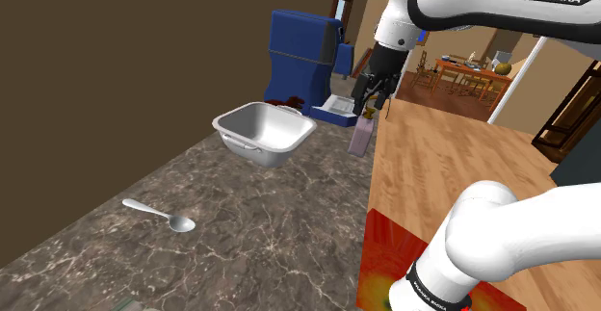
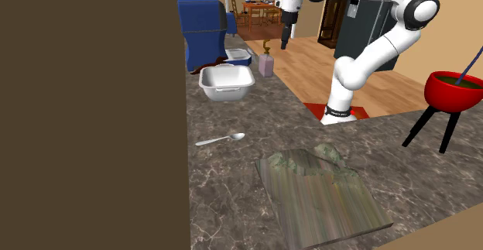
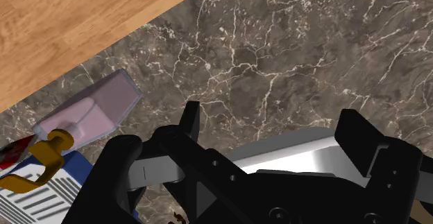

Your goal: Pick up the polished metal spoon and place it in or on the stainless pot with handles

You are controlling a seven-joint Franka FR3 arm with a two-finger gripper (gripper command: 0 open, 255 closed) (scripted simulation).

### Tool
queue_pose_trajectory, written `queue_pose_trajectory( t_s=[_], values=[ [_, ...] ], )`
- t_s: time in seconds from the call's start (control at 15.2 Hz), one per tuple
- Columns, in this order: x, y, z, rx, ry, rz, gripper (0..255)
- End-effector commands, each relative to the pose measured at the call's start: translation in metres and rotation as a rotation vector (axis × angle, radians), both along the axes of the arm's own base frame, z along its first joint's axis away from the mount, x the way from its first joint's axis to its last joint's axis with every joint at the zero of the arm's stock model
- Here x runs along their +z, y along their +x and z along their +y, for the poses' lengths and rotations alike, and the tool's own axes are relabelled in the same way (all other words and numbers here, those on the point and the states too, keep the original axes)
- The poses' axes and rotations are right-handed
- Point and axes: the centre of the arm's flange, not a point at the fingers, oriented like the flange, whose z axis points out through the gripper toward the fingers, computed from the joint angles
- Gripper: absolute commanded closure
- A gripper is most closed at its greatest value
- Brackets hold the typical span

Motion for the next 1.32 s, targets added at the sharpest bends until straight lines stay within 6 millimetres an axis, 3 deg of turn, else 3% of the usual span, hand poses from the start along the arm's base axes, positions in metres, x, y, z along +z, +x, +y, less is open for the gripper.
queue_pose_trajectory(
  t_s=[0.0, 1.25],
  values=[
    [0.0, 0.0, 0.0, 0.0, 0.0, 0.0, 0],
    [-0.113, 0.113, 0.174, 0.149, 0.069, -0.073, 0]
  ],
)
